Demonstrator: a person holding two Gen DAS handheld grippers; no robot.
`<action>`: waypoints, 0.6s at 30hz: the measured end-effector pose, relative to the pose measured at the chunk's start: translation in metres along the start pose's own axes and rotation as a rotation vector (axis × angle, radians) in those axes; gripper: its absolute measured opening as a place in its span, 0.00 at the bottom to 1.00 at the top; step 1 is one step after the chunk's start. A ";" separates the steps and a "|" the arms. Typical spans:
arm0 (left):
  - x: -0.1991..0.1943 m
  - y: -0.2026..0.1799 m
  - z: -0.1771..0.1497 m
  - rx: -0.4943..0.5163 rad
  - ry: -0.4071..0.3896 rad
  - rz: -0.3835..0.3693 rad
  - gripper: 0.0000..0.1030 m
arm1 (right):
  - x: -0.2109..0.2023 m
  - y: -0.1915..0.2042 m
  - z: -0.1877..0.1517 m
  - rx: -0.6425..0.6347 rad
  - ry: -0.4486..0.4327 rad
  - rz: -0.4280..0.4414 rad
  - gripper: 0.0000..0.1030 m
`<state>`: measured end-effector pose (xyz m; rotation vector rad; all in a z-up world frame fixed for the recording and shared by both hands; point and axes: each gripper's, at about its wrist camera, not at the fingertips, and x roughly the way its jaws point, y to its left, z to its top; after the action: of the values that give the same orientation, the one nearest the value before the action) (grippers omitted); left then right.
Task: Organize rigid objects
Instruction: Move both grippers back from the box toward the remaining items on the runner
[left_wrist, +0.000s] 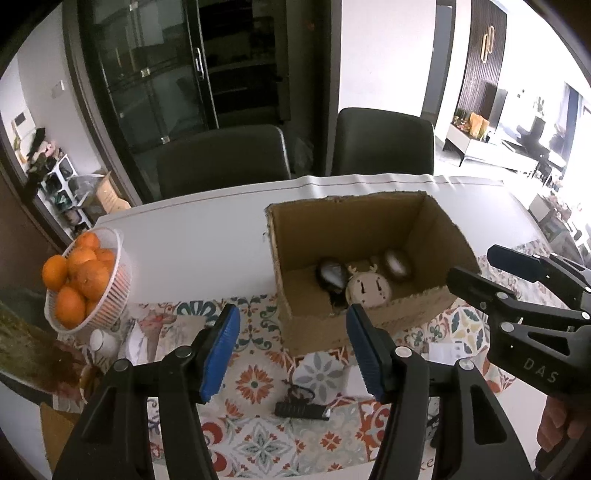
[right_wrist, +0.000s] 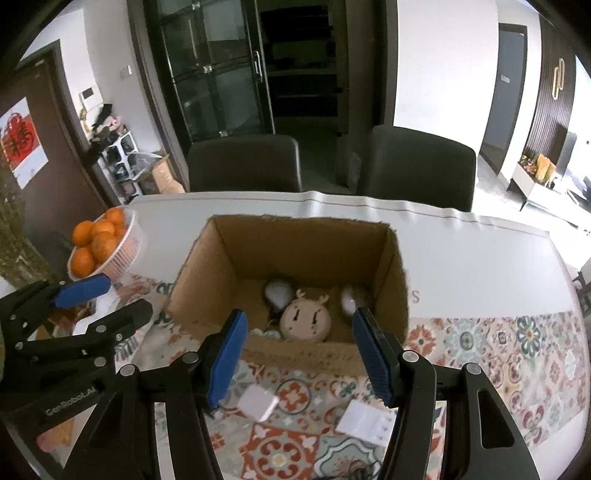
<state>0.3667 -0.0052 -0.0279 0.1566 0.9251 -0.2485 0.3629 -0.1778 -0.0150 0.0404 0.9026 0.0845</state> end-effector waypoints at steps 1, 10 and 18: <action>-0.002 0.000 -0.003 0.000 -0.002 0.004 0.57 | -0.001 0.002 -0.003 -0.001 -0.001 0.001 0.59; -0.009 0.011 -0.035 -0.016 0.001 0.014 0.59 | -0.004 0.019 -0.028 -0.006 0.009 0.036 0.59; -0.012 0.014 -0.062 -0.031 0.011 0.001 0.60 | -0.006 0.029 -0.048 -0.010 0.020 0.063 0.59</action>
<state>0.3162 0.0252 -0.0543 0.1302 0.9389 -0.2327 0.3193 -0.1498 -0.0379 0.0587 0.9212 0.1486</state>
